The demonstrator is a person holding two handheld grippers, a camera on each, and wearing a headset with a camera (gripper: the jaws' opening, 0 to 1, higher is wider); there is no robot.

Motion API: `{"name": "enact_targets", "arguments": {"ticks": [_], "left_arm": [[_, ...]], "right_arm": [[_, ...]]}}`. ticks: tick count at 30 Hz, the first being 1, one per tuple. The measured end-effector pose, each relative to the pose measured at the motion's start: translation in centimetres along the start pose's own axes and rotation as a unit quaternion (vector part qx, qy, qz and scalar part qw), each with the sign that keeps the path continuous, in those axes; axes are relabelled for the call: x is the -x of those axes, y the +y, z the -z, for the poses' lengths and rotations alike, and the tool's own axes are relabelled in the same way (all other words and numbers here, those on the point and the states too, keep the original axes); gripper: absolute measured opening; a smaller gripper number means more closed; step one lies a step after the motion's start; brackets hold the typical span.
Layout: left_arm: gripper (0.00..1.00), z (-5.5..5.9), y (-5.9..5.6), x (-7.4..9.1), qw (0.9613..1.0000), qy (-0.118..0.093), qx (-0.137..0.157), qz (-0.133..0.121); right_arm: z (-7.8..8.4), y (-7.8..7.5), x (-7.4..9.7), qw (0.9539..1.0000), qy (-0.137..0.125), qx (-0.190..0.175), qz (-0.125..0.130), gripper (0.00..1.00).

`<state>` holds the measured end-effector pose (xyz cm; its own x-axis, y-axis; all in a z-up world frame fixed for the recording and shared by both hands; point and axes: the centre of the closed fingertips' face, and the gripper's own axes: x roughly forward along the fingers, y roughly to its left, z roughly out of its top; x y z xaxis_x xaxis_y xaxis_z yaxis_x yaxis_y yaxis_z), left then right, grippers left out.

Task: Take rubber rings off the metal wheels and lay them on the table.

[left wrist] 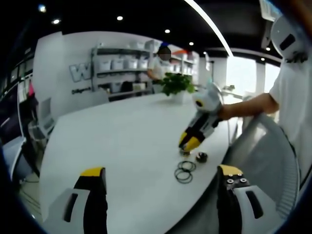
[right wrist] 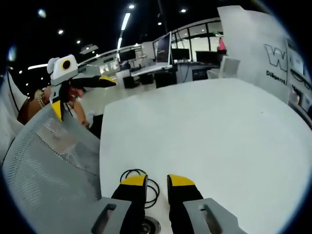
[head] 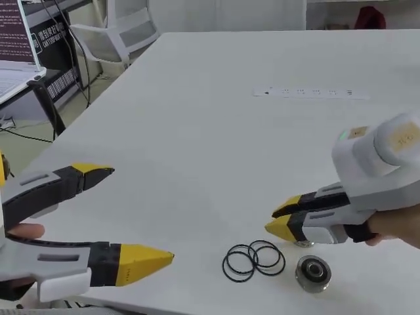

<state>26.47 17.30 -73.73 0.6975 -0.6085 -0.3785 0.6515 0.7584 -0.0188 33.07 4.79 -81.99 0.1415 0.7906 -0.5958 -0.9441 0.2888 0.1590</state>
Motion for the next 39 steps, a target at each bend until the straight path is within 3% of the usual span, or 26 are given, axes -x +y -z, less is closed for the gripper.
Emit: {"name": "enact_targets", "arguments": {"ticks": [13, 18, 23, 26, 33, 39], "left_arm": [[0.96, 0.5, 0.0, -0.3, 0.9997, 0.018, -0.01, 0.013], [0.96, 0.4, 0.1, -0.3, 0.9996, 0.019, -0.012, 0.017], [0.96, 0.2, 0.1, -0.5, 0.9995, 0.017, -0.015, 0.023], [0.96, 0.2, 0.1, -0.6, 0.9993, 0.018, -0.016, 0.027], [0.98, -0.2, 0.0, -0.7, 0.9992, 0.015, -0.017, 0.034], [0.98, -0.1, 0.3, -1.0, 0.9991, 0.014, -0.015, 0.037]], "right_arm": [[-2.1, 0.2, 3.4, 0.9998, -0.017, 0.001, -0.012, 0.42], [-2.8, 0.5, 5.8, 0.9991, -0.041, -0.004, -0.007, 0.52], [-4.2, 0.5, 8.9, 0.9958, -0.09, -0.013, 0.012, 0.61], [-4.5, 0.4, 10.2, 0.994, -0.106, -0.016, 0.022, 0.69], [-3.3, 0.4, 12.2, 0.9904, -0.129, -0.026, 0.042, 0.91], [-1.7, 0.8, 13.0, 0.9885, -0.135, -0.038, 0.056, 0.99]]}}
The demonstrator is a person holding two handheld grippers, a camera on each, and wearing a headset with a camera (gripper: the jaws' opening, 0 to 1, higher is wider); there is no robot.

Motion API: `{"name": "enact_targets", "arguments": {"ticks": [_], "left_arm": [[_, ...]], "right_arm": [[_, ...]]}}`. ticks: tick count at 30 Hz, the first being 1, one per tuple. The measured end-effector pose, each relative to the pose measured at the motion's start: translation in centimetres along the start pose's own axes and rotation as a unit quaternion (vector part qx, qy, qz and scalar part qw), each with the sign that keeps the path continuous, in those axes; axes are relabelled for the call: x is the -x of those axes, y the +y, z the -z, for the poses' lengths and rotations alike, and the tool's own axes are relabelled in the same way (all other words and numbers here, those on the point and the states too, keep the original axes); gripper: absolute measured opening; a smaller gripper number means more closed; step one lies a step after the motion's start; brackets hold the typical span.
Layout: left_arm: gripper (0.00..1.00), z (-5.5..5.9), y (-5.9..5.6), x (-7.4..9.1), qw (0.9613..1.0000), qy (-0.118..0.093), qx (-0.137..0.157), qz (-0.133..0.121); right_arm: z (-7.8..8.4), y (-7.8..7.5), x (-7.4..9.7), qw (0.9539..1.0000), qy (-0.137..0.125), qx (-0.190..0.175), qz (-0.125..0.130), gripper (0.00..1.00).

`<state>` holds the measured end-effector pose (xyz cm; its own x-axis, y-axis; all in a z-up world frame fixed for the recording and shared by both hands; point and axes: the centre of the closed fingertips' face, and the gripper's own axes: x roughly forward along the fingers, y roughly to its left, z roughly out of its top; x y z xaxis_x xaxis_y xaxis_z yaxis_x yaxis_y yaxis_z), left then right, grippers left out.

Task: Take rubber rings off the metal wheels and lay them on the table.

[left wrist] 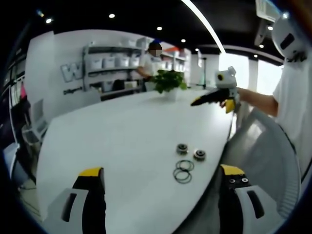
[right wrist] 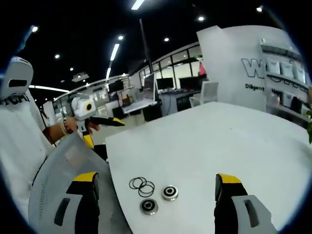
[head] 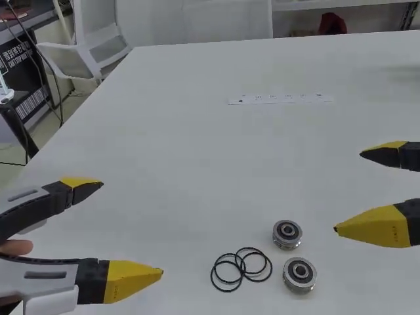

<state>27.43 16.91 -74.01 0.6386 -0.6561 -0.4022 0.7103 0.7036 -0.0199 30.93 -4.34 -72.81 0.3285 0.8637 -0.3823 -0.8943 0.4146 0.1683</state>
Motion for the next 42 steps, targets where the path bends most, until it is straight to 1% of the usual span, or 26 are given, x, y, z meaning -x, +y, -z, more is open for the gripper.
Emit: {"name": "enact_targets", "arguments": {"ticks": [3, 6, 7, 13, 16, 17, 18, 20, 23, 26, 29, 34, 42], "left_arm": [[0.98, -0.1, 0.0, -0.2, 1.0, -0.001, 0.0, 0.001], [0.99, 0.1, 0.0, -0.3, 1.0, -0.002, 0.003, 0.003], [0.99, 0.1, 0.0, -0.4, 1.0, -0.002, 0.004, 0.004], [0.99, 1.1, 0.3, -0.4, 0.9999, 0.002, 0.012, 0.002], [0.99, 1.6, 0.4, -0.3, 0.9998, 0.004, 0.018, 0.001], [1.0, 1.8, 0.4, -0.2, 0.9997, 0.007, 0.021, 0.001], [1.0, 2.1, 0.4, -0.2, 0.9996, 0.012, 0.024, 0.002], [1.0, 2.8, 0.6, -0.1, 0.9994, 0.023, 0.027, 0.001], [1.0, 3.4, 0.7, 0.0, 0.9991, 0.032, 0.028, -0.003], [0.98, 4.1, 0.9, 0.0, 0.9984, 0.043, 0.034, -0.013], [0.99, 4.2, 0.7, 0.0, 0.9983, 0.043, 0.038, -0.014], [0.99, 4.5, 0.6, -0.1, 0.9981, 0.043, 0.042, -0.012], [0.99, 5.0, 0.4, 0.0, 0.9978, 0.044, 0.048, -0.01]], "right_arm": [[0.7, -0.2, 0.6, 0.9999, -0.003, -0.003, 0.011, 0.99], [1.5, -0.4, 1.0, 0.9997, -0.006, -0.017, 0.018, 0.99], [2.0, -0.7, 1.2, 0.9995, -0.006, -0.022, 0.021, 0.99], [5.0, -1.4, 1.7, 0.9978, 0.024, -0.042, 0.045, 0.99], [6.2, -1.6, 1.9, 0.9968, 0.03, -0.053, 0.053, 0.99], [6.5, -1.6, 1.9, 0.9964, 0.032, -0.056, 0.054, 0.99], [7.1, -1.7, 1.9, 0.9957, 0.039, -0.062, 0.057, 0.99], [7.9, -1.8, 2.0, 0.9947, 0.05, -0.064, 0.063, 0.99], [9.0, -1.6, 2.0, 0.9937, 0.06, -0.072, 0.061, 0.99], [9.8, -1.4, 2.1, 0.9928, 0.069, -0.075, 0.063, 0.99], [10.3, -1.3, 2.1, 0.992, 0.072, -0.08, 0.066, 0.99], [11.4, -1.2, 2.3, 0.9902, 0.086, -0.086, 0.07, 0.99], [12.3, -0.9, 2.4, 0.9882, 0.096, -0.092, 0.075, 0.98]]}}
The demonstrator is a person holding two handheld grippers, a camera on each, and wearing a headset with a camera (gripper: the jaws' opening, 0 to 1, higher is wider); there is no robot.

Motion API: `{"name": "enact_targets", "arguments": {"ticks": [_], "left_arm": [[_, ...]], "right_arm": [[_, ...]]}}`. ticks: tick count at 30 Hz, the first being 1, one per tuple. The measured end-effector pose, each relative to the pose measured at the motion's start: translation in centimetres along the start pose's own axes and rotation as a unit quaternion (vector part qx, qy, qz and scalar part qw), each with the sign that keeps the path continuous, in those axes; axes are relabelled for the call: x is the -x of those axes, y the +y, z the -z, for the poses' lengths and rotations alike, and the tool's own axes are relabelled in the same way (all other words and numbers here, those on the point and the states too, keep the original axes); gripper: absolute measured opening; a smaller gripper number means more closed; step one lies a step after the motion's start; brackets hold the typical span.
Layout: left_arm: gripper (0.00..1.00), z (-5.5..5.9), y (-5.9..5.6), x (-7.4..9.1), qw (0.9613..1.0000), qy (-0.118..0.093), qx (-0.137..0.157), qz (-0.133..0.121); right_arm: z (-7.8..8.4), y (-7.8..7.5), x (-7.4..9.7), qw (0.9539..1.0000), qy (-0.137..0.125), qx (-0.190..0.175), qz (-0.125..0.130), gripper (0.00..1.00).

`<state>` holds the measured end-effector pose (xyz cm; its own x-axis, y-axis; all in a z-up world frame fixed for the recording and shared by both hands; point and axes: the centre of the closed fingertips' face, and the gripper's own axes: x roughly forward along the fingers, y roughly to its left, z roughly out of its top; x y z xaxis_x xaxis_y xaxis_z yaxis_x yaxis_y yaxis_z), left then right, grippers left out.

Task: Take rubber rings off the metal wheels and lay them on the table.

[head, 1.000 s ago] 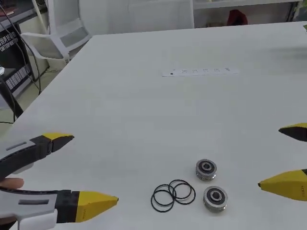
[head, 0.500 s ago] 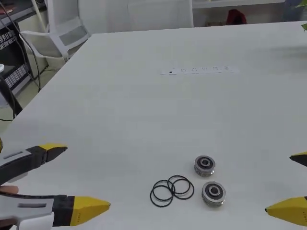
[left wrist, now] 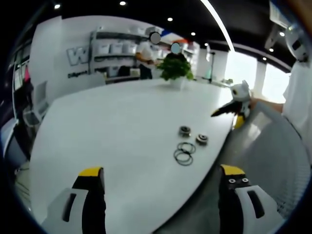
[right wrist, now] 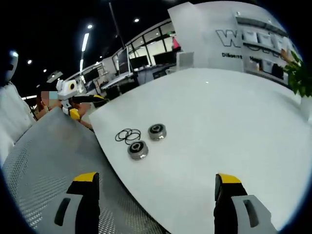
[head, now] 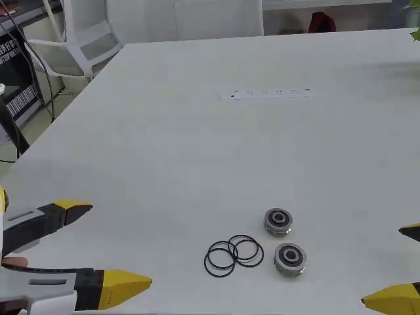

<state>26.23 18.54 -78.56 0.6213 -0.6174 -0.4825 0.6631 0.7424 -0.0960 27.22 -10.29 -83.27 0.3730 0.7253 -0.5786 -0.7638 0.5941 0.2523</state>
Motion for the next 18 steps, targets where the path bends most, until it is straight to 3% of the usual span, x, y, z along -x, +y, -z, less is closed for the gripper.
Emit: {"name": "enact_targets", "arguments": {"ticks": [11, 18], "left_arm": [[0.98, 0.1, -0.22, 0.16, 1.0, -0.004, 0.007, -0.002], [0.98, -0.17, -0.33, 0.33, 0.9999, -0.007, 0.006, -0.004]], "right_arm": [[0.84, 0.51, -0.38, 0.9999, 0.013, 0.003, 0.001, 0.97], [0.52, 0.67, -0.27, 1.0, 0.005, 0.0, 0.0, 0.97]]}}
